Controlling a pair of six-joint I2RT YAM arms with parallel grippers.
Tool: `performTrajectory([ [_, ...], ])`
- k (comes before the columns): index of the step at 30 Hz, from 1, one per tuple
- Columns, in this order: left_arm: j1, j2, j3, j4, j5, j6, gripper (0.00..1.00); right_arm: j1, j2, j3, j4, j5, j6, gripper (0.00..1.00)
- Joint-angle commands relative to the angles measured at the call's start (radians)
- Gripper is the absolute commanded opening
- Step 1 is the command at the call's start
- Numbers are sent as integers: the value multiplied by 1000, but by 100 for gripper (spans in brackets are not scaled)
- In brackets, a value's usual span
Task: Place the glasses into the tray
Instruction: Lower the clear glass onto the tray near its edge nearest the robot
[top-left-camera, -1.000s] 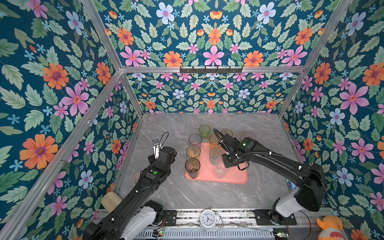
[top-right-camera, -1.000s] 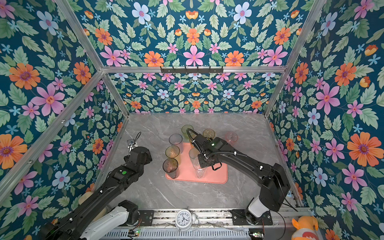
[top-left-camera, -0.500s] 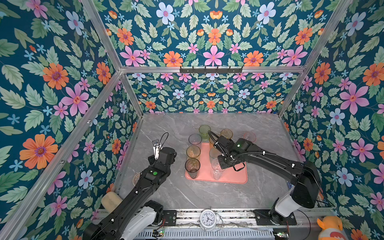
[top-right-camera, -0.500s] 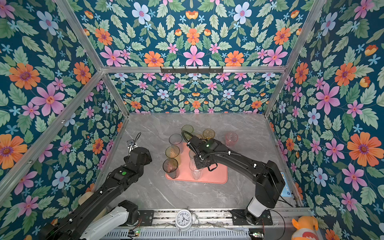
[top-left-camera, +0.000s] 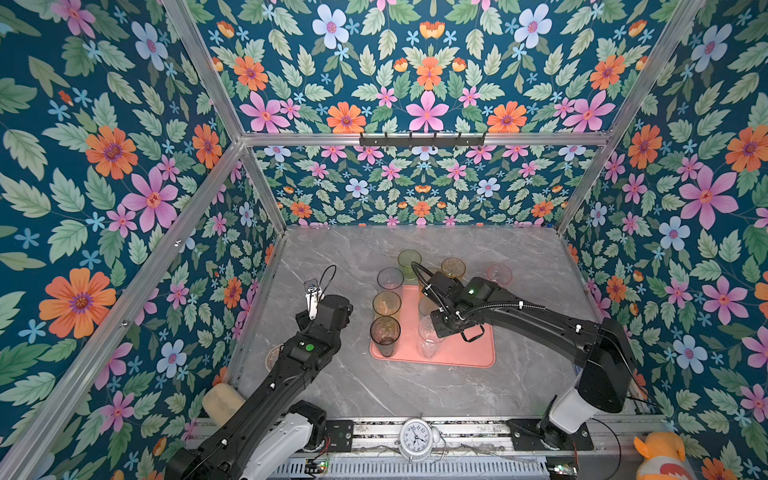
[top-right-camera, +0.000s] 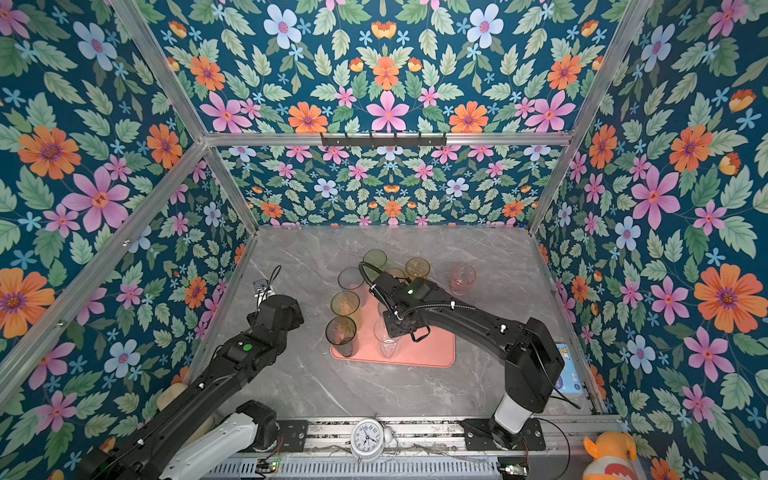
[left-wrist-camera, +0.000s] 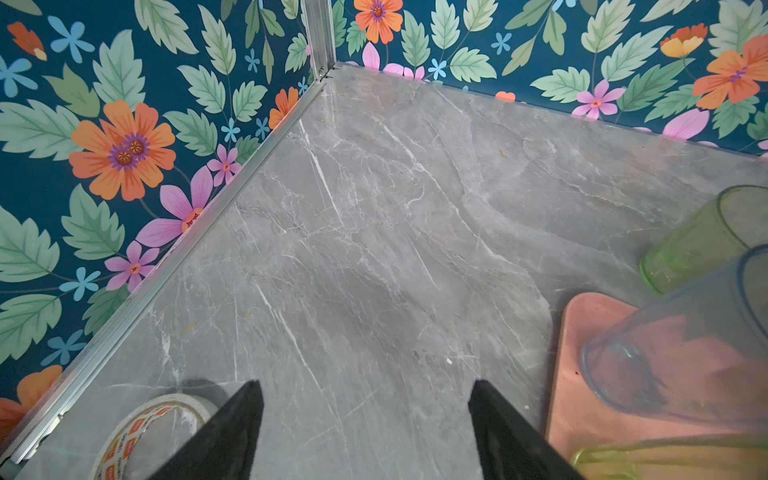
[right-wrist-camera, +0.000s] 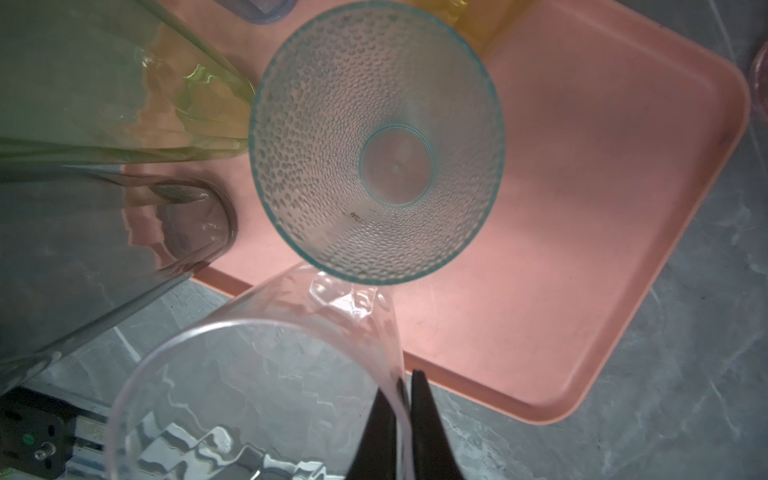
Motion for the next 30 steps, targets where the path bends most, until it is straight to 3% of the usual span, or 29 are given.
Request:
performTrajectory([
  [1,0,-3,0,-1,-3,-8,80,2,37,9,15,5,25,6],
  [12,-1,-10,-2,-6,-2,-9,80,9,49,24,5,16,33,16],
  [30,0,-2,0,-1,-2,-7,80,15,38,61,-37,38,32,18],
])
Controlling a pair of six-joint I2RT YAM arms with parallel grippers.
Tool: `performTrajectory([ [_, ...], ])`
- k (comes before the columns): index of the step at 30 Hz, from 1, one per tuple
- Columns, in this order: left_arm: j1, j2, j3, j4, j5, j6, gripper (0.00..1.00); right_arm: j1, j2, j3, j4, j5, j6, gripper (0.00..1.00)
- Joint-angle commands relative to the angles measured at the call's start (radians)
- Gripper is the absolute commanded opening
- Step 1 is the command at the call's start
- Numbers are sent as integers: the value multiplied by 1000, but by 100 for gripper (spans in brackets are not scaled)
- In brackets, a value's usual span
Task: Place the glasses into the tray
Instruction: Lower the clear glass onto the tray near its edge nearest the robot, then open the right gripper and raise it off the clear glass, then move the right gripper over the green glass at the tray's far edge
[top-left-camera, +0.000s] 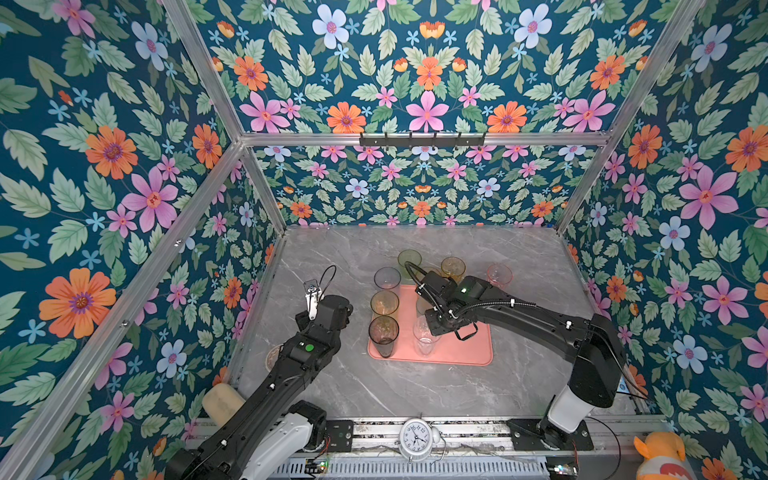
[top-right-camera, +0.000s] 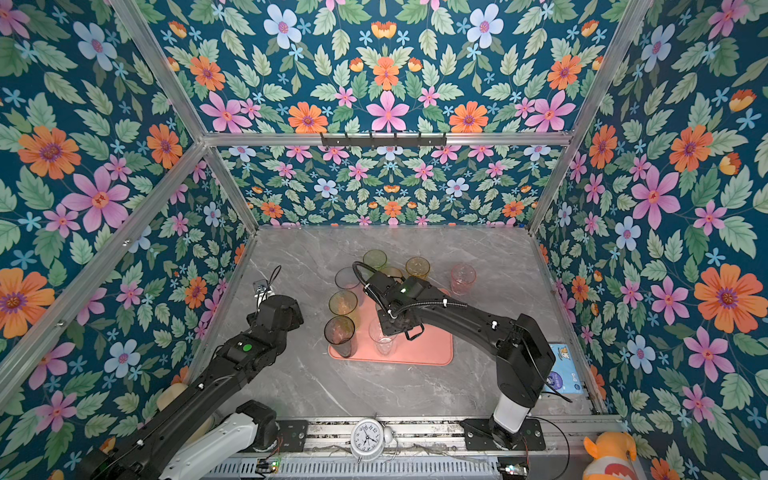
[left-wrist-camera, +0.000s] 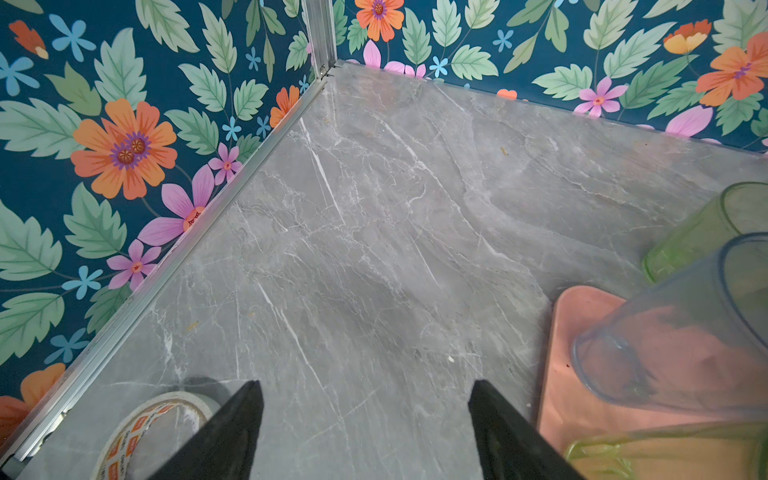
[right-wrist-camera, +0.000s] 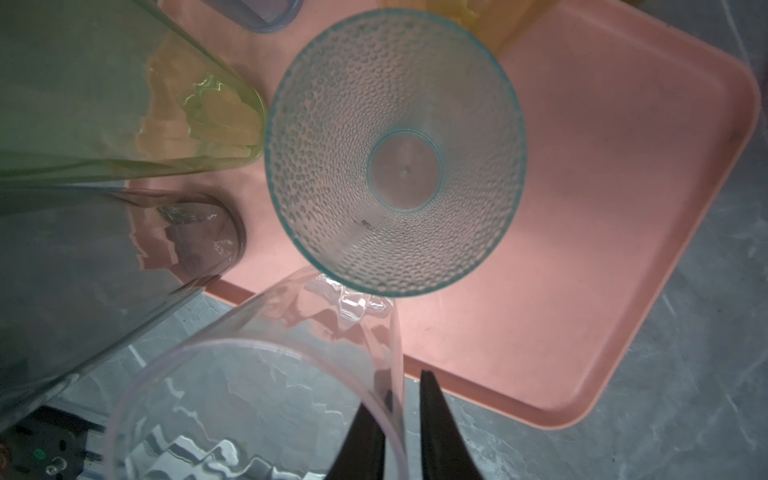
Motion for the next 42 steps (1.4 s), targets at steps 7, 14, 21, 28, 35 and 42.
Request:
performTrajectory([
  [7,0,3,7,6,-3,-7,80,1,-31,54,-54,21,-8,21],
  [14,0,13,28,12,-6,2,80,1,-91,139,-77,53,-66,24],
  [21,0,46,65,13,-4,10,80,-32,-69,280,-87,136,-183,29],
  [28,0,76,111,14,-3,23,80,-157,33,426,-40,87,-291,33],
  [35,0,111,141,8,-11,25,80,-239,178,562,26,68,-384,37],
  [42,0,85,119,70,18,22,80,-320,366,775,-20,-3,-385,37],
])
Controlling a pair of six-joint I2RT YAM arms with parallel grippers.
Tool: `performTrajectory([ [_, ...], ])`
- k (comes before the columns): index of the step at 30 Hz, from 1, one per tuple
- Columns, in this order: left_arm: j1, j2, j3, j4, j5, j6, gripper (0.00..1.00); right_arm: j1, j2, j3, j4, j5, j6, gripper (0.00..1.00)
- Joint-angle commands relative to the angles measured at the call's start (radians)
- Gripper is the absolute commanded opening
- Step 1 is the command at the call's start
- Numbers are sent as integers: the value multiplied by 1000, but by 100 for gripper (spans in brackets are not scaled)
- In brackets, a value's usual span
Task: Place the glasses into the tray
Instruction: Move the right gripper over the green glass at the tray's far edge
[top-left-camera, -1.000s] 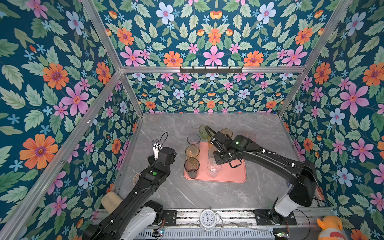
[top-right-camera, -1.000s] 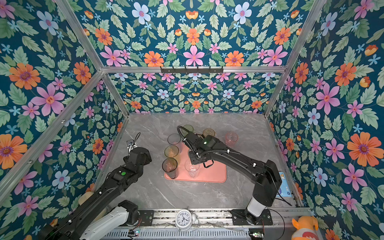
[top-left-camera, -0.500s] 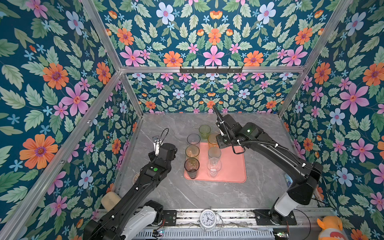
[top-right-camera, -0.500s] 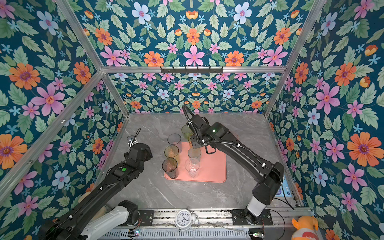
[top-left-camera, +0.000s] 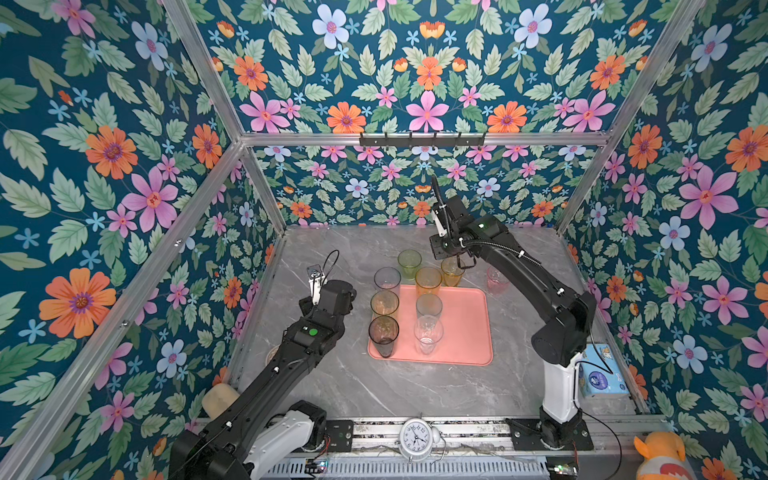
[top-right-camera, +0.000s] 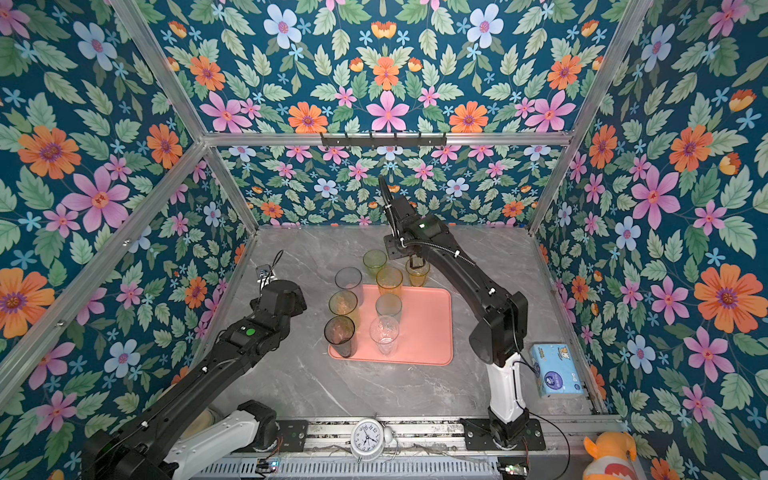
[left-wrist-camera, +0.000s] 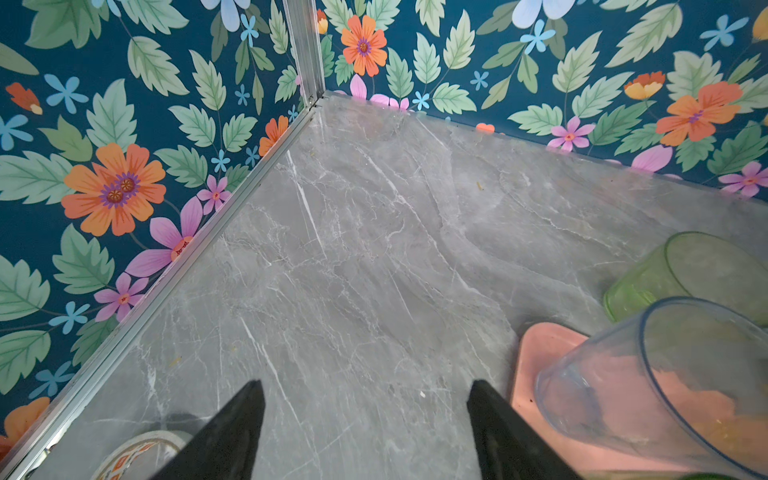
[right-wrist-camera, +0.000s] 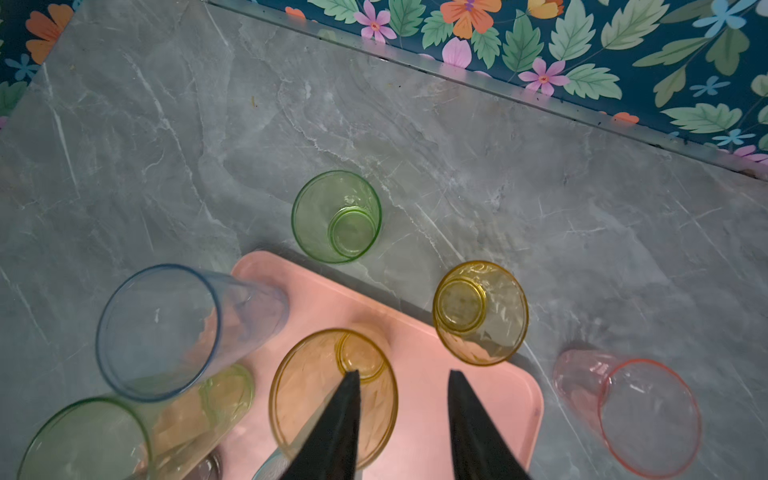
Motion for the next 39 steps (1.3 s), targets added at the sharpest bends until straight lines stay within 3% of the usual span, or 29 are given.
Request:
performTrajectory([
  [1,0,-13,-12,53,16,14,80,-18,54,71,-17,-43,-18,37],
  [8,0,25,8,36,5,16,79,-41,155,148,9,-92,-26,39],
  [16,-1,49,12,33,7,10,78,-84,322,340,-85,-165,-19,40],
  [39,-2,65,12,12,7,-19,77,-97,482,420,-47,-299,-7,45],
])
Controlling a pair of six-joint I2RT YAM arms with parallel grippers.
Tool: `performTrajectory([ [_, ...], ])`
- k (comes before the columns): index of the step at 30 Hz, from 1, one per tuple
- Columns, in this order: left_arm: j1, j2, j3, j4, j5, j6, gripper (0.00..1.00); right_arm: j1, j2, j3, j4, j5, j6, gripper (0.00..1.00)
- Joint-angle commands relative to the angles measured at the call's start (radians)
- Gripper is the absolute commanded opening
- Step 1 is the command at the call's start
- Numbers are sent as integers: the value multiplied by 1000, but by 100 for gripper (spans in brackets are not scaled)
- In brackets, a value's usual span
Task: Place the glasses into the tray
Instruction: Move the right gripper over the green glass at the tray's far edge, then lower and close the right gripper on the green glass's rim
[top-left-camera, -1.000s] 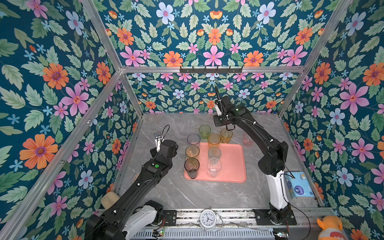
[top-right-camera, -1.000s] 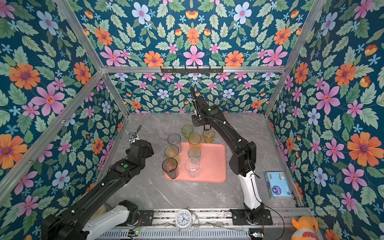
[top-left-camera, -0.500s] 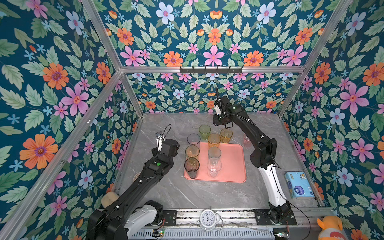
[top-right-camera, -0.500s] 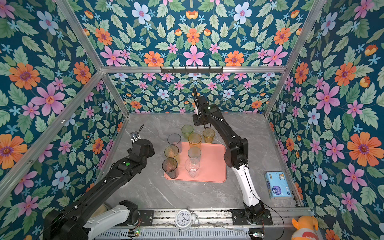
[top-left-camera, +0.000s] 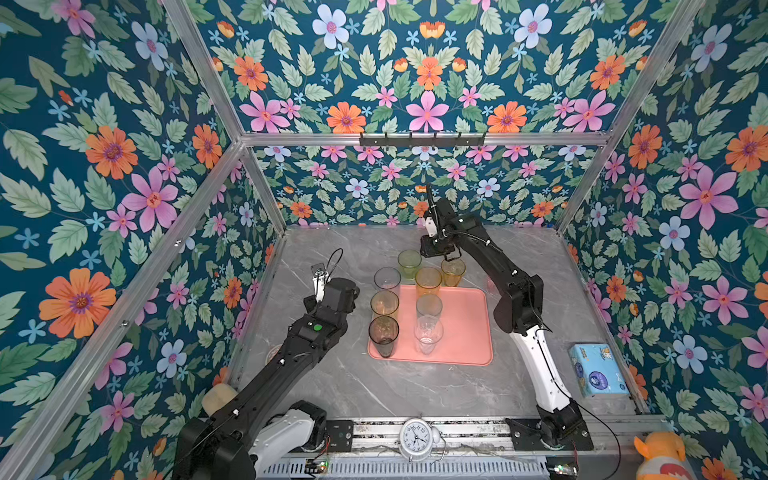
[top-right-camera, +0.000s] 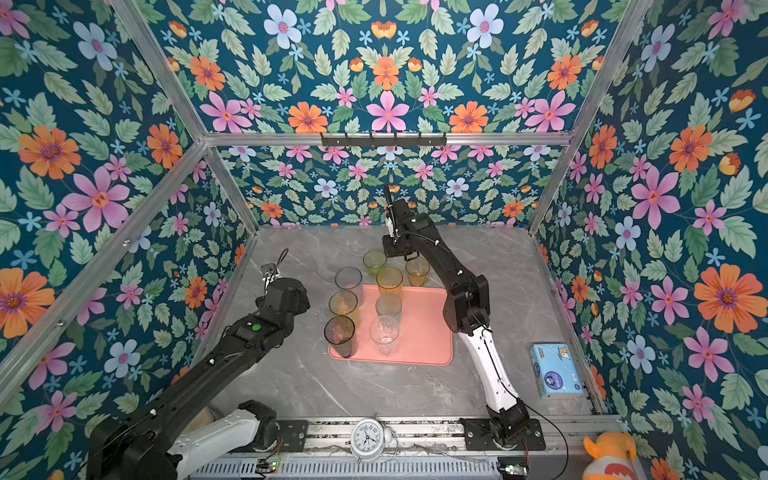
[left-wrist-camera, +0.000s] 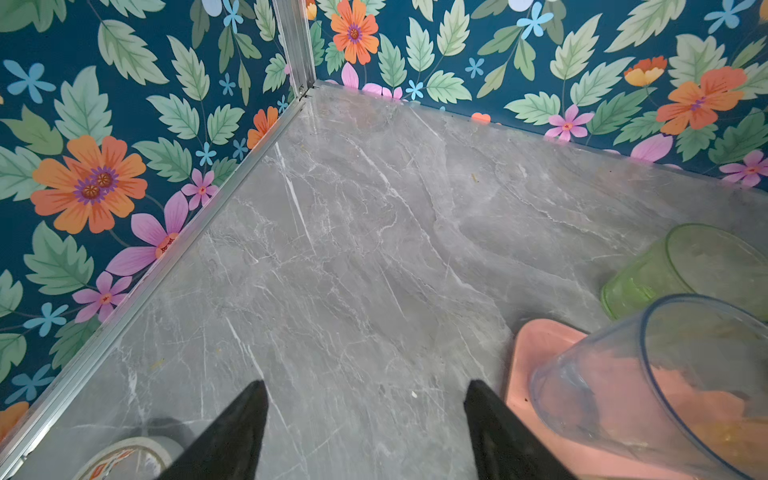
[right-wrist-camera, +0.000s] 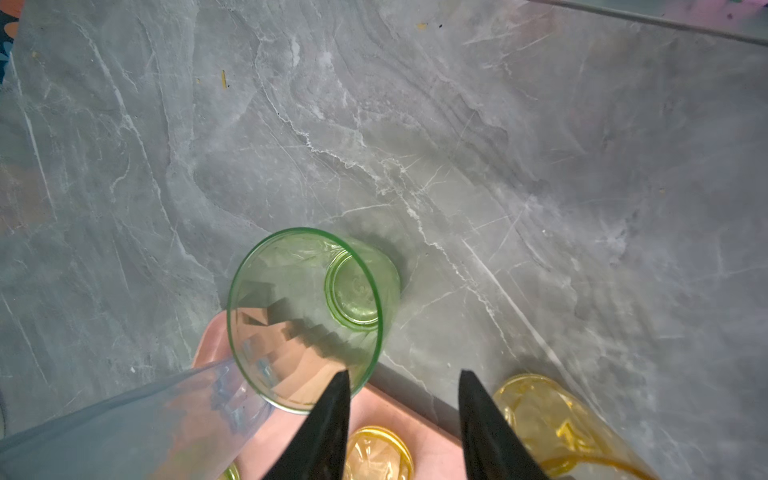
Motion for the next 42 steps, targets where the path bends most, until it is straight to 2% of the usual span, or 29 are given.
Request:
performTrajectory([
  [1,-1,0,-3,-8,-6,-10,77,1,15,19,7,-25,-1,45],
  [26,-1,10,1,-18,-5,-13,77,7,64,34,35,-23,21,45],
  [42,-1,7,5,-31,-1,-22,77,34,84,38,55,3,31,40],
])
